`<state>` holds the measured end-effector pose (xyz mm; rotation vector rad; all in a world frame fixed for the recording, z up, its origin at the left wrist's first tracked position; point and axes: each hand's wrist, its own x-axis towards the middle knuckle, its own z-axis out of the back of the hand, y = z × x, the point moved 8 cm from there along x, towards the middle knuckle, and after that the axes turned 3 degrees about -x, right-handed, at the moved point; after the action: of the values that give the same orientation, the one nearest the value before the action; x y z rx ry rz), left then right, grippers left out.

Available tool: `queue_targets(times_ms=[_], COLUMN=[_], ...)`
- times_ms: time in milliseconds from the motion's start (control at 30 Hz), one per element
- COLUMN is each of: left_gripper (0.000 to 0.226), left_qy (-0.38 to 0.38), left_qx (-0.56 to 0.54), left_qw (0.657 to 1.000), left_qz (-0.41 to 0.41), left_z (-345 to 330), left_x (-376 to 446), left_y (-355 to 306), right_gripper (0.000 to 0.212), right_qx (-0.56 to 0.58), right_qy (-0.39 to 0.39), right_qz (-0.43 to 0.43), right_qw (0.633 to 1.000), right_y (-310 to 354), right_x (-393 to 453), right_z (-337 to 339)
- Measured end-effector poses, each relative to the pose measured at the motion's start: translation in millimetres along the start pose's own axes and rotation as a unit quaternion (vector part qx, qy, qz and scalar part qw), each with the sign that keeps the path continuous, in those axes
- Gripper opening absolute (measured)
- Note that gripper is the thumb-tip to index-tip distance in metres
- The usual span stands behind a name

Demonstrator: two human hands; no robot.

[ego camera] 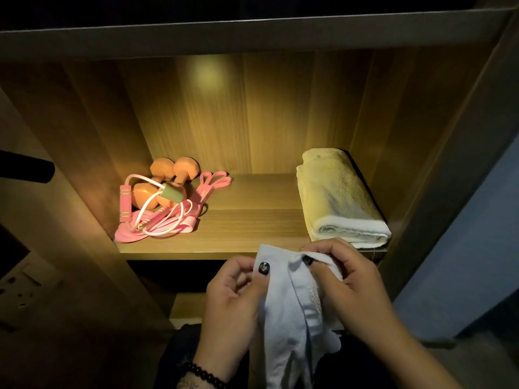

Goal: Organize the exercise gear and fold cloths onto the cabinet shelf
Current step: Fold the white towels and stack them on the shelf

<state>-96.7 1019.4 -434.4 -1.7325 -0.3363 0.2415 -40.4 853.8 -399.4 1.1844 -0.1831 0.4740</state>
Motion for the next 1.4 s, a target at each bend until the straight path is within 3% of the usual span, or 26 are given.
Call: queue_targets(times_ms=[167, 300, 500, 600, 800, 967, 1100, 1167, 1267, 1333, 1400], left_gripper=[0.022, 0.017, 0.039, 0.043, 0.022, 0.025, 0.021, 0.014, 0.014, 0.013, 0.015], left_qy=[-0.067, -0.035, 0.002, 0.003, 0.045, 0.126, 0.105, 0.09, 0.081, 0.093, 0.124], left_qx=[-0.041, -0.018, -0.015, -0.008, 0.036, -0.042, 0.006, 0.009, 0.03, 0.044, 0.043], left_qw=[0.997, 0.999, 0.997, 0.996, 0.989, 0.988, 0.992, 0.993, 0.992, 0.99, 0.986], left_qz=[0.011, -0.024, -0.075, -0.083, -0.133, -0.079, -0.072, -0.072, -0.089, -0.099, -0.107], left_z=[8.0, -3.0, -18.0, -14.4, -16.9, -20.7, -13.0, -9.4, -4.9, -7.4, -17.4], left_x=[-0.6, -3.5, -19.0, -21.7, -26.7, -28.5, -22.5, -17.8, -6.9, 4.2, 15.6], left_y=[5.4, -2.2, -5.3, -4.7, -13.8, -13.1, -11.7, -12.1, -26.5, -43.0, -64.2], right_gripper=[0.017, 0.013, 0.011, 0.013, 0.016, 0.017, 0.016, 0.015, 0.012, 0.014, 0.026], right_qx=[-0.127, -0.033, 0.158, 0.187, 0.25, 0.253, 0.238, 0.222, 0.094, 0.06, 0.114], right_qy=[-0.008, 0.051, -0.015, -0.026, -0.041, -0.041, -0.035, -0.024, 0.016, 0.09, 0.174], right_qz=[0.025, -0.01, -0.11, -0.112, -0.135, -0.133, -0.132, -0.128, -0.07, -0.032, -0.017], right_qw=[0.992, 0.998, 0.981, 0.976, 0.958, 0.957, 0.962, 0.966, 0.993, 0.994, 0.978], right_y=[4.9, 9.3, 6.3, 8.4, 4.3, 3.8, 0.9, -1.1, 3.1, 9.2, 14.5], right_x=[-3.6, -12.0, -18.2, -19.5, -23.2, -25.0, -24.8, -22.6, -13.9, -4.4, 9.3], right_z=[13.9, 5.2, -6.5, -10.3, -12.0, -11.7, -17.7, -20.4, -20.2, -24.4, -26.1])
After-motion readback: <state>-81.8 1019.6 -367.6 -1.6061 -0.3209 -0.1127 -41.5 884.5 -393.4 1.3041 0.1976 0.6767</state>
